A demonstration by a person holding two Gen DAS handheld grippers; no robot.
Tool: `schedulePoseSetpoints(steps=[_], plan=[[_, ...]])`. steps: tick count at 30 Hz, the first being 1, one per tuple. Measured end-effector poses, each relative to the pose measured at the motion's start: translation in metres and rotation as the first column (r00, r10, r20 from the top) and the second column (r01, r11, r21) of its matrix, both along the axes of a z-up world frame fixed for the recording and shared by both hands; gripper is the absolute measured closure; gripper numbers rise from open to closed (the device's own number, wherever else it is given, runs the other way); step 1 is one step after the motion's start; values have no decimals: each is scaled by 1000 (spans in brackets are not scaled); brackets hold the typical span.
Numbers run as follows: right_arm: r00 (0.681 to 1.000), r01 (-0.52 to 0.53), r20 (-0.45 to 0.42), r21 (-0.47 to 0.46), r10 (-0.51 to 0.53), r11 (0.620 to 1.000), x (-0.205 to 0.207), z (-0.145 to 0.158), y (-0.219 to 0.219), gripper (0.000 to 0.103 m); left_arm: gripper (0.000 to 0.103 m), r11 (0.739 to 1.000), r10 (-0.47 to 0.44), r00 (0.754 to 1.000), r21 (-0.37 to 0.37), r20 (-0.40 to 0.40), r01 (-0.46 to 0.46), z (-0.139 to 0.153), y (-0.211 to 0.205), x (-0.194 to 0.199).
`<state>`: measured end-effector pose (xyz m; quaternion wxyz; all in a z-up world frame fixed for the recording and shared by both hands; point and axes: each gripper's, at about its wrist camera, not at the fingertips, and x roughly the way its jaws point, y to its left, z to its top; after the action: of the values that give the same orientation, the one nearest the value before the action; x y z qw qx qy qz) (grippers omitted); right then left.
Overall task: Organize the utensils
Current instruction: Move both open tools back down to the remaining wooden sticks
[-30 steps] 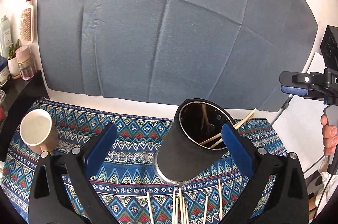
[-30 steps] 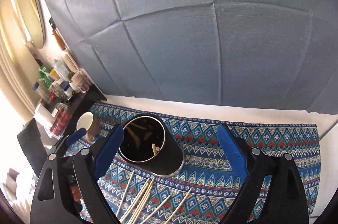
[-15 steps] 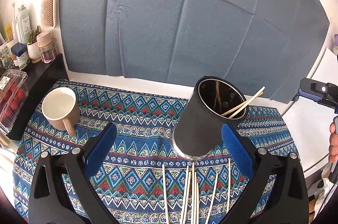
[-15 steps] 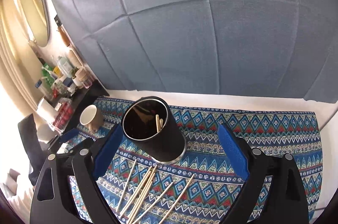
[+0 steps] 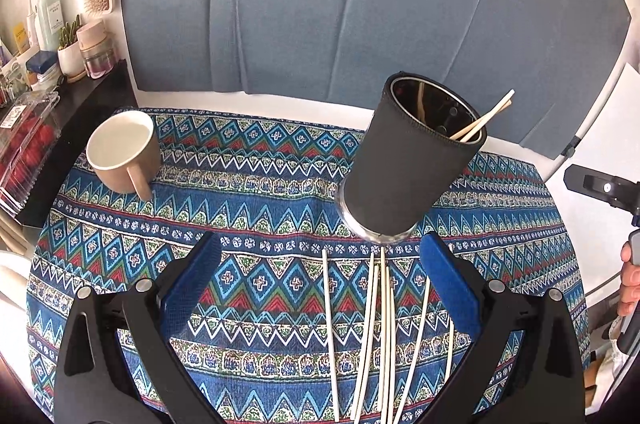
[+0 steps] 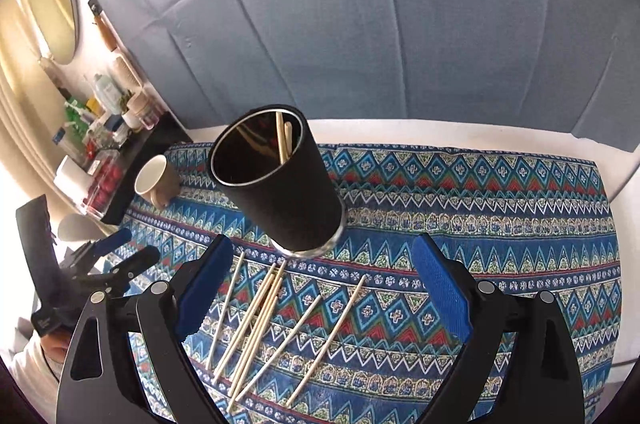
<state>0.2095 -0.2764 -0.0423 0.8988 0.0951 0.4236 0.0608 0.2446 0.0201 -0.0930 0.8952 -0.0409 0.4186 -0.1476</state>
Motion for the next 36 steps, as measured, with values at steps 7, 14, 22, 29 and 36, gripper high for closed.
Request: schedulePoseSetpoints(steps=[7,14,22,29,36], plan=[[998,14,-66,-53,-18,998,-5,-32,4,16,6,1000,10,997,-20,-75,-11,-19,4,0],[988,33,-148,-47,-39,998,-7,-67,6,16,6,1000,-13,991,-4,-136,12,-42,1,4],[969,69,-236,-45,-78,997,-11,-107,5,16,6,997,-56,977,36,-207,64,-69,-5,6],[953,93,-281,-74,-110,993,-10,-135,6,16,6,996,-64,957,44,-282,79,-99,-5,12],[937,106,-327,-71,-123,992,-6,-159,11,16,6,993,-51,938,81,-342,83,-121,-3,21]])
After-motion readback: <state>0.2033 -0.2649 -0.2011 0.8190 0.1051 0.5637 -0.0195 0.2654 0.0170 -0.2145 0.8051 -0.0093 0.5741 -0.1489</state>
